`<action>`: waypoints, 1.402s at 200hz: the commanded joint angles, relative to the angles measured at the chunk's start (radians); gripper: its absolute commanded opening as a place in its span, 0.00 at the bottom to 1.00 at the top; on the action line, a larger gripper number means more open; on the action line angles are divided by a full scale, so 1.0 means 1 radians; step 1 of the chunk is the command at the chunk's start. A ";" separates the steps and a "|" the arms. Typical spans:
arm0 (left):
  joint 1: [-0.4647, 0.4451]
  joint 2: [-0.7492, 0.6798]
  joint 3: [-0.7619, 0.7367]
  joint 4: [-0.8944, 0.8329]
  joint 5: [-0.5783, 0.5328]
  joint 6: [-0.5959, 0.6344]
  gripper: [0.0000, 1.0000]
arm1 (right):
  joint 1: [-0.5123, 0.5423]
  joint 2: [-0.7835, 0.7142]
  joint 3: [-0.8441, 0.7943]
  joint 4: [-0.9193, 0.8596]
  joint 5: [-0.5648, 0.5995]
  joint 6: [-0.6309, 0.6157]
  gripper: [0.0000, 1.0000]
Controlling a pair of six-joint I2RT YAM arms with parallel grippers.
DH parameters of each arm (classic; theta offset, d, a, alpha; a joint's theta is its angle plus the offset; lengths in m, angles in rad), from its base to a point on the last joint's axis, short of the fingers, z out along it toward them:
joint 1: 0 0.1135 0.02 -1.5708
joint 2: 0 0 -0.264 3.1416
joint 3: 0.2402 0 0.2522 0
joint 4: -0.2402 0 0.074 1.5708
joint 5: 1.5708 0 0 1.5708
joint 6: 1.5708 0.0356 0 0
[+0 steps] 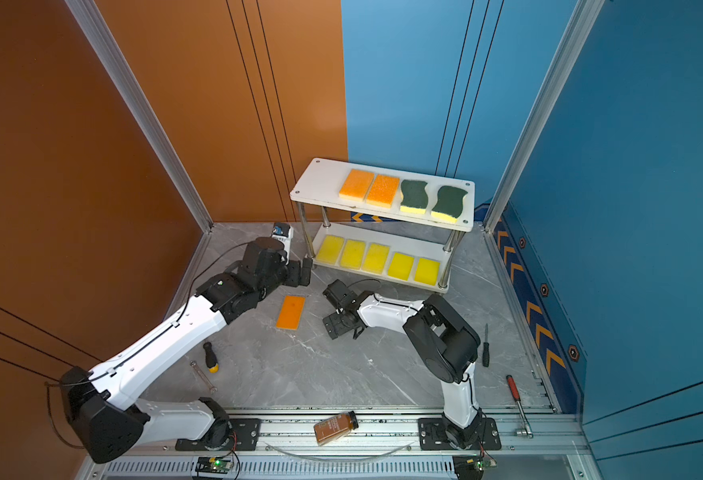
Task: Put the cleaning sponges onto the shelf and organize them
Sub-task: 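Withdraw the left gripper from the top shelf back toward the table, then lower the open left gripper over the last orange sponge on the table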
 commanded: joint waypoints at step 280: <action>0.077 0.176 -0.464 0.296 0.058 -0.196 0.98 | -0.293 -0.548 -0.174 -0.142 -0.421 0.083 1.00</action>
